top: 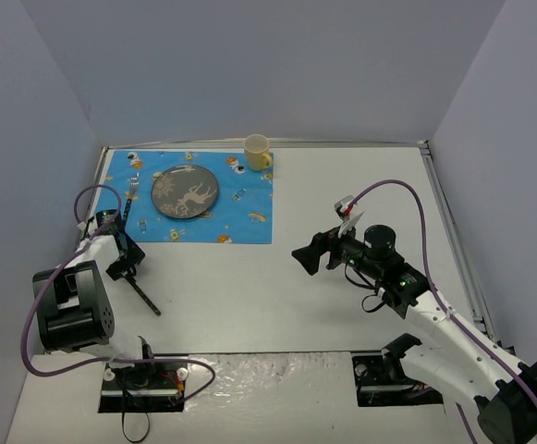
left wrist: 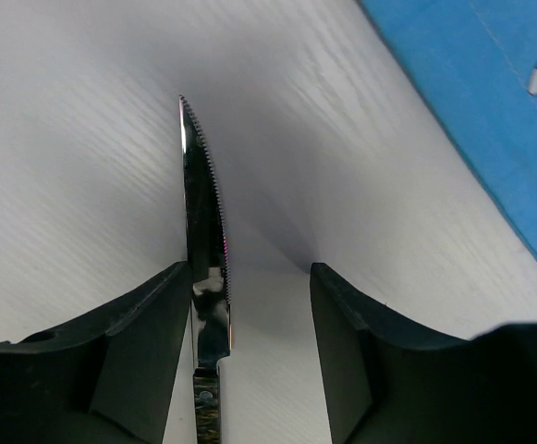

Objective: Set the dinner table for one person

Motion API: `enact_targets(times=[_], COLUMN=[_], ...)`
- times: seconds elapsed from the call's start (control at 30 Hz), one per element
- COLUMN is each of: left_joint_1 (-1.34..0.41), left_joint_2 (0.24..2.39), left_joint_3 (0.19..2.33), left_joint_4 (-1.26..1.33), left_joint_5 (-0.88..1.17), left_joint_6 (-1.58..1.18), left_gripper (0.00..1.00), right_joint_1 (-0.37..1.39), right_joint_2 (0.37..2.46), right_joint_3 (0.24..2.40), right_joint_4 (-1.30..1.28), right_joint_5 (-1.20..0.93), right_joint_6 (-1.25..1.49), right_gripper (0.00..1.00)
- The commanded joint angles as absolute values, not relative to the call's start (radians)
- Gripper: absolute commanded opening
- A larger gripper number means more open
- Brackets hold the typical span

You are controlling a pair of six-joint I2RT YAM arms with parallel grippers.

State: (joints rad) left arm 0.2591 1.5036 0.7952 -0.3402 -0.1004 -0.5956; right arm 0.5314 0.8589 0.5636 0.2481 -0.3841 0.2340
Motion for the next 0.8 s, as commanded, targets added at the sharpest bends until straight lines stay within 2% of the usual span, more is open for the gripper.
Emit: enact_targets(times=[0.0,0.17,0.37,0.77], left_joint_1=[0.161,0.153,0.141,0.075], left_joint_2=[1.491,1.436,1.339,1.128], left_joint_3=[0.806,0.854,0.847,0.582], left_joint_4=[-0.357,-0.428,-0.522,-0.575], left_joint_5=[-0.075,-0.129,-0.141,-0.08], left_joint_6=[-0.709,-0.753,-0.799,-0.959], left_gripper=[0.49,0.5,0.58,0.59], right_joint_1=[0.54,0.54,0.541,0.542], right_joint_2=[0.849,0.851,0.85,0.85], right_joint_3=[0.574,0.572,0.574,0.581], right_joint_4=[0.298,0.298,0.298,0.292], right_joint_5=[-0.374,-0.374,-0.373,-0.38], right_joint_6=[0.222,0.222,0.222,0.229], right_gripper=[1.0,1.0,1.0,1.0])
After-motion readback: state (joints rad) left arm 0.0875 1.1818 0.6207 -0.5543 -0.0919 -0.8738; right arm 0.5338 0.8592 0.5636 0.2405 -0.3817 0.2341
